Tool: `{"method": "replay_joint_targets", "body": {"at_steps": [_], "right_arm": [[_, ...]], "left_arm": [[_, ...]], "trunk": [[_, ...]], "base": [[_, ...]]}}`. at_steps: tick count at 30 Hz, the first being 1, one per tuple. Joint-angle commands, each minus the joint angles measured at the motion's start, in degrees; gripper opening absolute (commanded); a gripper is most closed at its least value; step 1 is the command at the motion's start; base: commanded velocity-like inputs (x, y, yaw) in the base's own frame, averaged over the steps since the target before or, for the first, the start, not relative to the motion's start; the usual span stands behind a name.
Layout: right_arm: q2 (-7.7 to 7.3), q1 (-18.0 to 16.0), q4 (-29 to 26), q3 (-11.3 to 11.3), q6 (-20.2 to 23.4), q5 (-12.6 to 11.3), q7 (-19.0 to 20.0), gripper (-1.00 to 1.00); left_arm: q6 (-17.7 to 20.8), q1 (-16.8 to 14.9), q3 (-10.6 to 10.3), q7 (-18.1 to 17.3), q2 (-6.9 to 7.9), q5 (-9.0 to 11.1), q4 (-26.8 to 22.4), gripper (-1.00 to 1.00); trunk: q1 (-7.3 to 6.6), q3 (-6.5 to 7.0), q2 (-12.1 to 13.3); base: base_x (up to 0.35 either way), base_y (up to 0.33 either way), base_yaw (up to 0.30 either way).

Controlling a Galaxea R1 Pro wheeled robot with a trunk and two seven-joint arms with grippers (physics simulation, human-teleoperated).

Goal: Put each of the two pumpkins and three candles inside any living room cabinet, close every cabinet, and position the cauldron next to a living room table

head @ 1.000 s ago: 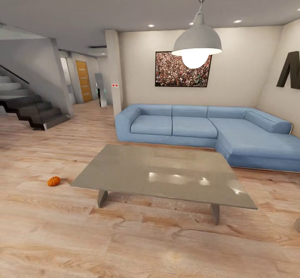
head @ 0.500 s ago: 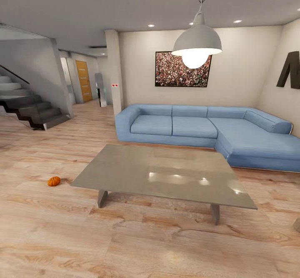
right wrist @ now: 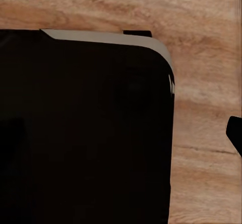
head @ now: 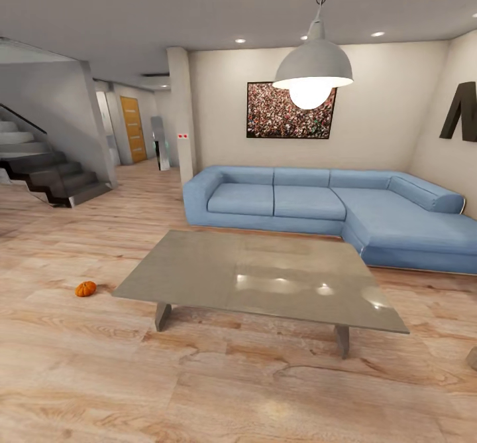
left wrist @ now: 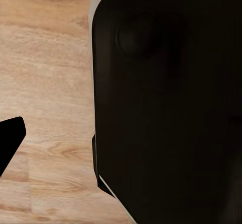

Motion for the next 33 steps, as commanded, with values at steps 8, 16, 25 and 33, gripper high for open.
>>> {"method": "replay_joint_targets", "body": {"at_steps": [8, 16, 25, 33], "right_arm": [[0.08, 0.0, 0.5, 0.2, -1.8, 0.3, 0.3, 1.00], [0.48, 0.0, 0.6, 0.1, -2.0, 0.2, 0.3, 1.00], [1.44, 0.0, 0.6, -0.1, -2.3, -0.2, 0.3, 1.00], [2.09, 0.0, 0.6, -0.1, -2.4, -0.2, 0.2, 1.00]], "left_arm": [[0.0, 0.1, 0.2, 0.0, -0.10, 0.1, 0.0, 1.00], [0.0, 0.0, 0.1, 0.0, -0.14, 0.0, 0.0, 1.00], [0.0, 0.0, -0.1, 0.0, -0.06, 0.0, -0.1, 1.00], [-3.3, 0.0, -0.2, 0.0, 0.18, 0.0, -0.1, 1.00]], "trunk": [[0.00, -0.05, 0.0], [0.00, -0.05, 0.0], [0.00, -0.05, 0.0], [0.00, -0.09, 0.0]], "base": [[0.000, 0.000, 0.061], [0.000, 0.000, 0.253], [0.000, 0.000, 0.281], [0.000, 0.000, 0.282]]}}
